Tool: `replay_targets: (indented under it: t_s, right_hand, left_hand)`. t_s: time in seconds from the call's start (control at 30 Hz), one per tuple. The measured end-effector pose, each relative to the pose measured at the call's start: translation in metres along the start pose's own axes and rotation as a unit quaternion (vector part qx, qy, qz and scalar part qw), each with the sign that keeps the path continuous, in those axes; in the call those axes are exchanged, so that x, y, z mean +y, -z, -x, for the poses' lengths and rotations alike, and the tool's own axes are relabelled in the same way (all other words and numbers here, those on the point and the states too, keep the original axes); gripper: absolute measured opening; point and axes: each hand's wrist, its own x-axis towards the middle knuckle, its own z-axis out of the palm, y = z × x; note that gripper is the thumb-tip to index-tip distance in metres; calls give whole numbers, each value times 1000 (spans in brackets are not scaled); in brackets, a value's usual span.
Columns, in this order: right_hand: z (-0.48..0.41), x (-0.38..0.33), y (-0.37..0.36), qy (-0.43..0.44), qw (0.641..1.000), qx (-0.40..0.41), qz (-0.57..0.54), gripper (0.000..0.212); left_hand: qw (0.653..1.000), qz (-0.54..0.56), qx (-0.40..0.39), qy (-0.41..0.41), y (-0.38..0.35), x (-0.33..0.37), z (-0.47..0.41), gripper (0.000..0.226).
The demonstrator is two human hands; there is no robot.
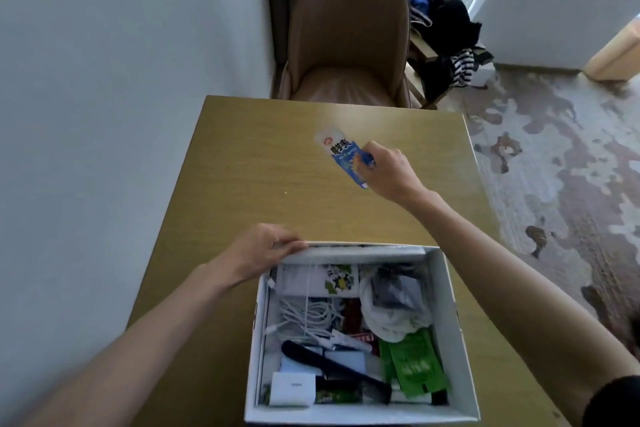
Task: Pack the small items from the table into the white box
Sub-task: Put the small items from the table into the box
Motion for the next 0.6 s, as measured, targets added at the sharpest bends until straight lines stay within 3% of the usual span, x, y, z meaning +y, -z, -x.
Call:
replay_targets:
  t_s: [0.13,0.27,0.33,0.43,0.6]
  right_hand:
    - [91,-5,41,77,994,26,-76,8]
    - [155,2,58,105,993,-24,-57,25]
    - [175,5,57,114,989,-80,-46,27]
    - [193,5,49,117,970,-213,-18,29]
    - [219,-10,22,73,899,-431,-4,37]
  left_hand:
    - [994,-75,70,24,-12,7,5,21]
    - [976,-29,192,99,-37,15,30,24]
    - [958,29,245,145,-52,21,48,36]
    - [939,111,247,212,-71,31,75,57]
    - [933,27,163,320,-90,35,109,49]
